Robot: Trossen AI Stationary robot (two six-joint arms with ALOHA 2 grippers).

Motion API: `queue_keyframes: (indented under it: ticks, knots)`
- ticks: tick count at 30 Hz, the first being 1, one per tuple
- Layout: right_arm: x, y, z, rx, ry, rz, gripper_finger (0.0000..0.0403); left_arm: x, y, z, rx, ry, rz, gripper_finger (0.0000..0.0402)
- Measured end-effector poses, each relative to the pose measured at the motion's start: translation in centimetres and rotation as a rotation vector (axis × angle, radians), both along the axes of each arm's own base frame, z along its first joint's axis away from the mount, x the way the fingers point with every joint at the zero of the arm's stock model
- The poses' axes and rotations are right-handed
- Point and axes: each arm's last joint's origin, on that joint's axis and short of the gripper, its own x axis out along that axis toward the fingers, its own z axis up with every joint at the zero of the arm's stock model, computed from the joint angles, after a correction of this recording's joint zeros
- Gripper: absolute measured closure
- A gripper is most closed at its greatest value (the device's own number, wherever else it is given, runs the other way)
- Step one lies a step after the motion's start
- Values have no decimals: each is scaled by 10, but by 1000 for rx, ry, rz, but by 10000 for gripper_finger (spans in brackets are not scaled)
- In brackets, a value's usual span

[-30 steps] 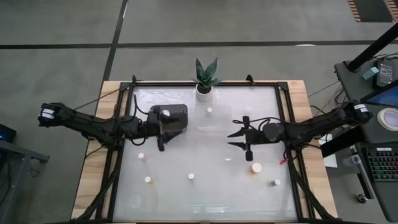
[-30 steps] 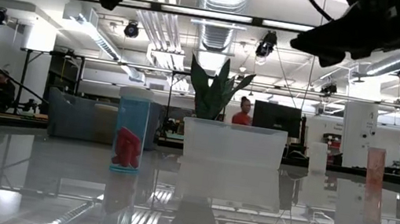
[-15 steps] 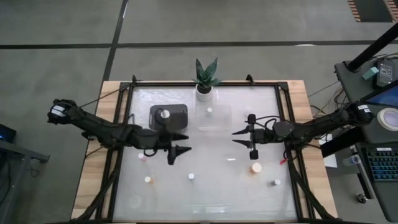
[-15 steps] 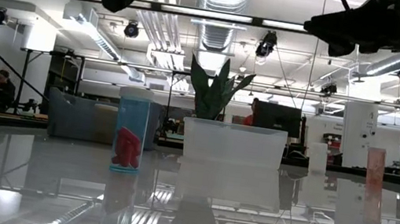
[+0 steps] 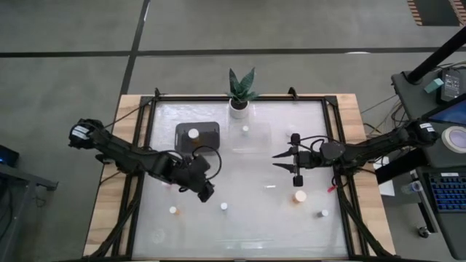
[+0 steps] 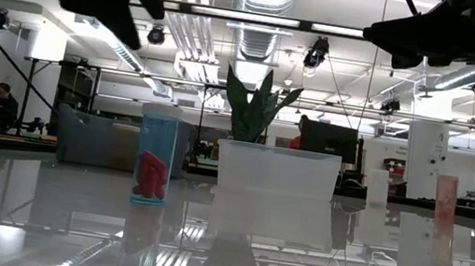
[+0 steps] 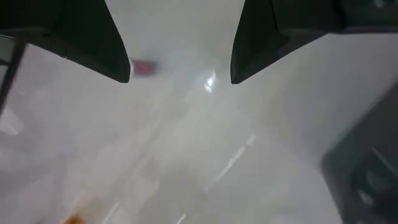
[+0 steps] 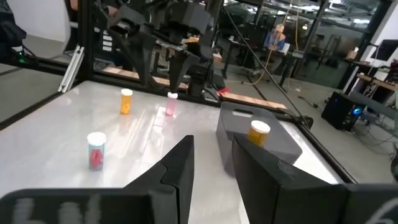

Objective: Pick and place medicine bottles into bin by pill shape (circle, oval)
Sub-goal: Put the pink tablet bottle into the transparent bin

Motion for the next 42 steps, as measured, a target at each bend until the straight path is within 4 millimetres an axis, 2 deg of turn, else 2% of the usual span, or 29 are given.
queue_keyframes:
  ticks: [5,17,31,42]
  knots:
    - [0,0,0,-16,2,-3,302,-13,3,-6,-81,125,85,139]
    - [0,-1,-4,-23,40,-12,314,-53,14,-18,-99,548,271,139]
    - [-1,-1,-9,34,74,-17,319,-70,18,-36,-86,622,264,139]
    - [-2,-1,-11,57,81,-20,319,-94,26,-58,-130,556,269,139]
